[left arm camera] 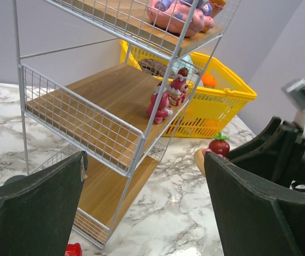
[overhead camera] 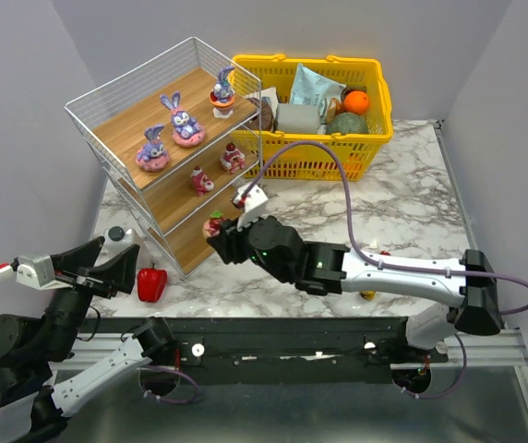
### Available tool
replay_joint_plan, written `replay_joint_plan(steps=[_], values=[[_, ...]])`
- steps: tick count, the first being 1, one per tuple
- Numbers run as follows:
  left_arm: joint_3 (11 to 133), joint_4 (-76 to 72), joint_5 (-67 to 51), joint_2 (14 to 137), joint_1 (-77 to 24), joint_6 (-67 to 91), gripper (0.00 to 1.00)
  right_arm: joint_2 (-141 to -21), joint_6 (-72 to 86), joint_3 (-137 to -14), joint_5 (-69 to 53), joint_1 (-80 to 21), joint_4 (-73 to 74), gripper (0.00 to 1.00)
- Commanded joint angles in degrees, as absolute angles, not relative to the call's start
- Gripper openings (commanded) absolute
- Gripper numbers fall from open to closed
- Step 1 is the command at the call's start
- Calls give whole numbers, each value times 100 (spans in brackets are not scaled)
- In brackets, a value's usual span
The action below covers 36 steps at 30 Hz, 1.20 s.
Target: Place and organize the plastic toys onto the shelf
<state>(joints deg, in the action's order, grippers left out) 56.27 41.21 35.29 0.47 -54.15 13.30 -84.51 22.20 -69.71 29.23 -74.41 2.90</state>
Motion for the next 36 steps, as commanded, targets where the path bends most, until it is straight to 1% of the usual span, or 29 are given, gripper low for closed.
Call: replay_joint_plan(steps=[1,8,16,24,30,36], values=[[5695,4034,3744,-633,-5458,1195,99,-9226,1443,-8091,2751,-7567,-105,1],[5757,4052,3806,-686,-5484,1160,99,-10264,1064,-9367,2830,-7585,-123,2],[5853,4131,3885,-712,-5528,1125,99,-10915,774,-10195,3041,-7585,-115,2],[5959,4210,3964,-756,-5590,1116,99,-11162,721,-10476,3278,-7594,219,15],[5977,4245,3999,-773,-5642,1134,99,-11408,571,-10792,3568,-7585,605,18],[5977,4263,4025,-791,-5678,1186,99,-11540,562,-10951,3489,-7576,834,22]])
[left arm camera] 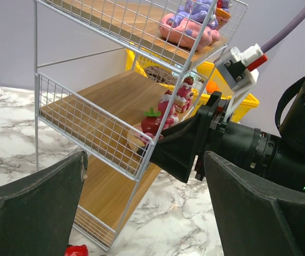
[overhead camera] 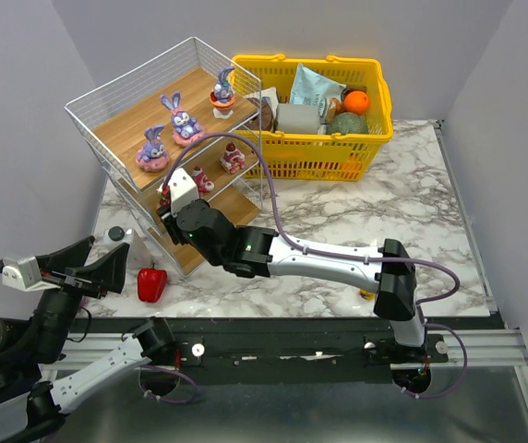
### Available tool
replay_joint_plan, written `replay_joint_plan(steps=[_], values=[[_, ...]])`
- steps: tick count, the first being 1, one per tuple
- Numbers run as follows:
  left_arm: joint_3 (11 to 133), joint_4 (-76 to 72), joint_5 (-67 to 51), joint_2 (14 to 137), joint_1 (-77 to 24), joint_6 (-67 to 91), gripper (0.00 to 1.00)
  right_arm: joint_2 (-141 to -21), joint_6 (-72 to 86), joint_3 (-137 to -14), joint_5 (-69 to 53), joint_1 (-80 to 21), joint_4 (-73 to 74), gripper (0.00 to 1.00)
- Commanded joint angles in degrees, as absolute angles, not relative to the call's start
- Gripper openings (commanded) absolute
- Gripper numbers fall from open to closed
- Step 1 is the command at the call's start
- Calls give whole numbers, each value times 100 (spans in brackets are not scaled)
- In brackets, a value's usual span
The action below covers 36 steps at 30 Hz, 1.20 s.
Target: Place and organize the plastic toys onto the shelf
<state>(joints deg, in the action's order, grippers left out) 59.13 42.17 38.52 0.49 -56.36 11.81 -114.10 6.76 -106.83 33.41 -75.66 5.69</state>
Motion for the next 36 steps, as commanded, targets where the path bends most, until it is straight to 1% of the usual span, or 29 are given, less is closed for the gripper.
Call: replay_joint_plan(steps=[1,6,11,12,14,15,17,18,26,29,30,32,33,36], values=[[5977,4271,4025,-791,-5678,1195,99,-11557,589,-10969,3507,-7567,861,22],[5985,4280,4043,-800,-5695,1213,99,-11654,624,-11030,3472,-7541,967,32],[6012,4289,4052,-800,-5704,1222,99,-11803,615,-11179,3410,-7497,967,38],[6012,4298,4060,-800,-5713,1213,99,-11821,615,-11197,3410,-7480,967,41],[6021,4298,4069,-809,-5722,1230,99,-11874,615,-11258,3419,-7453,967,43],[6021,4298,4078,-800,-5730,1230,99,-11900,624,-11285,3410,-7453,958,46],[6020,4298,4078,-791,-5730,1230,99,-11918,598,-11329,3419,-7453,967,47],[6021,4289,4087,-800,-5730,1230,99,-11944,606,-11364,3445,-7436,967,50],[6029,4315,4113,-817,-5757,1239,99,-11927,624,-11355,3358,-7400,1011,59],[6021,4315,4113,-817,-5766,1239,99,-11857,624,-11347,3278,-7400,1020,66],[6021,4315,4113,-809,-5766,1257,99,-11839,624,-11338,3226,-7400,1020,71],[6021,4307,4113,-817,-5774,1248,99,-11813,554,-11355,3173,-7400,1011,76],[6021,4298,4113,-817,-5774,1257,99,-11804,554,-11364,3190,-7400,1002,80],[6029,4298,4113,-817,-5783,1257,99,-11760,518,-11399,3164,-7400,984,84]])
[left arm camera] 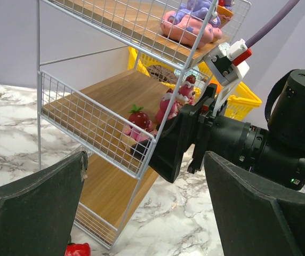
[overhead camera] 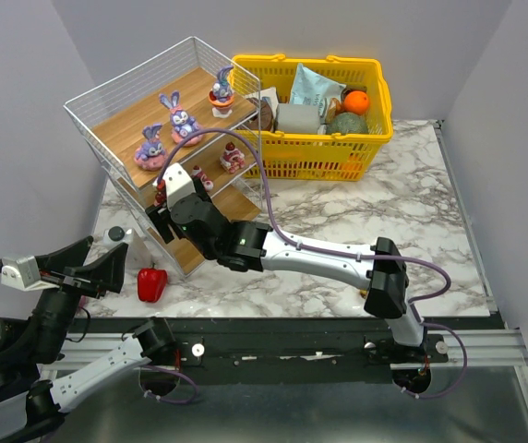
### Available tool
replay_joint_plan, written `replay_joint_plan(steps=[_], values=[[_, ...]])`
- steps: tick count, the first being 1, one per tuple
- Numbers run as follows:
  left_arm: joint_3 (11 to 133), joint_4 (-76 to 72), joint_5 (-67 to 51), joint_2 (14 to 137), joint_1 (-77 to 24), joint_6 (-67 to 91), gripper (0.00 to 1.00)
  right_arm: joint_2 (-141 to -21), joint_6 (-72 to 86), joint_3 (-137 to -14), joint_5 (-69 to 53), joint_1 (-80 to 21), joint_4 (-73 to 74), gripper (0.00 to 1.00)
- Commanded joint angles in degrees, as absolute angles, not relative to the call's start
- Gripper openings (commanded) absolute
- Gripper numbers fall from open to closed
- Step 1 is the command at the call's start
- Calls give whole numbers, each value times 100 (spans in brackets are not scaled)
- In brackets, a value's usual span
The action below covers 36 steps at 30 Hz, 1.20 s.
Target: Place and organize the plastic toys onto the shelf
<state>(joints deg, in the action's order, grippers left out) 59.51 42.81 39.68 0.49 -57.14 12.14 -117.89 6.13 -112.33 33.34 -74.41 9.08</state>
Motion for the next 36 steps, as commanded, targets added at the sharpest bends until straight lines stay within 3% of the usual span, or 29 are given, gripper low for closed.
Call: replay_joint_plan(steps=[1,12,21,27,31,36], values=[[6029,4298,4122,-817,-5792,1257,99,-11751,519,-11399,3164,-7400,984,84],[6108,4280,4131,-782,-5836,1266,99,-10574,483,-10390,2497,-7400,861,92],[5863,4122,4166,-756,-5950,1266,99,-9117,895,-8846,2950,-7400,721,95],[5573,4078,4210,-782,-6003,1292,99,-8035,3045,-7235,4507,-7147,1963,95],[5414,4061,4228,-791,-6029,1380,99,-7236,5355,-5823,4535,-6522,3048,95],[5291,4034,4227,-800,-6056,1424,99,-6715,7388,-5124,4973,-6188,4941,92]])
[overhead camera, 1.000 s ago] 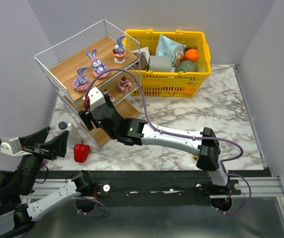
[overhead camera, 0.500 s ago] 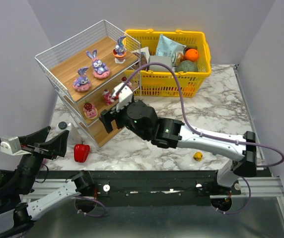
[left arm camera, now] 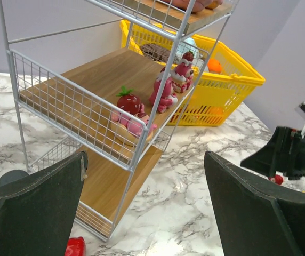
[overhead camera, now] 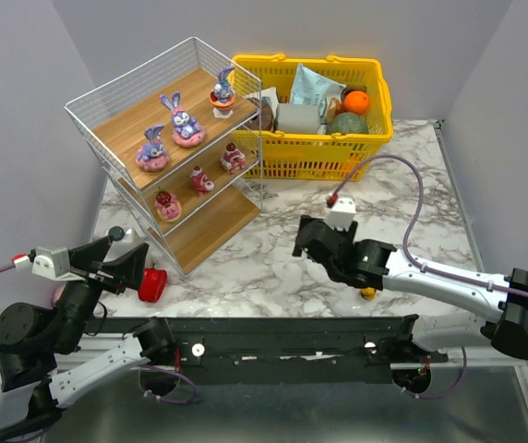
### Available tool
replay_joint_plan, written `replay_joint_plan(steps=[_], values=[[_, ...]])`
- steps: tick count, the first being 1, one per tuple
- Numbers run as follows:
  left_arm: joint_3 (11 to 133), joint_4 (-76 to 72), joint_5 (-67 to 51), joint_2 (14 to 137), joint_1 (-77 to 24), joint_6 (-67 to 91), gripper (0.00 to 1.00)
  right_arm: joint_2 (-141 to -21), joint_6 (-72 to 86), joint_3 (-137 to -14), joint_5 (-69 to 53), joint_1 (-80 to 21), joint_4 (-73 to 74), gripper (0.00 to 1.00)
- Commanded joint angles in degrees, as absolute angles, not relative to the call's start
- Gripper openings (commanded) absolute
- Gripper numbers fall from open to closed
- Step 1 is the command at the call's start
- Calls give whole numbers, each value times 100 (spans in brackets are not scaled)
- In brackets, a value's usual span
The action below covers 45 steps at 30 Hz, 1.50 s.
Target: Place and organize the plastic toys onto the shelf
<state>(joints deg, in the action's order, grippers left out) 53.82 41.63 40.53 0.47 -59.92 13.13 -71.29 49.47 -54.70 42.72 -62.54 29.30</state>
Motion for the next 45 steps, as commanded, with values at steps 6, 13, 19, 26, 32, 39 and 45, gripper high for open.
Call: replay_joint_plan(steps=[6,13,19,26,32,39,45], values=[[5203,3990,4254,-782,-6082,1415,99,-6653,9597,-4764,4958,-6161,6547,91],[5370,3902,4280,-765,-6161,1345,99,-6566,10239,-4115,4606,-6161,6680,90],[5344,3885,4254,-765,-6179,1406,99,-6328,10494,-3631,4465,-6144,6574,89],[5379,3850,4219,-747,-6196,1415,99,-6214,10380,-3340,4412,-6082,6293,88],[5423,3911,4228,-756,-6205,1459,99,-6460,10248,-3314,4333,-6056,6047,83],[5546,3990,4210,-756,-6205,1503,99,-6627,10327,-3252,4324,-5959,5994,69],[5651,3982,4157,-747,-6214,1521,99,-6487,10283,-3112,4307,-5827,5915,52]])
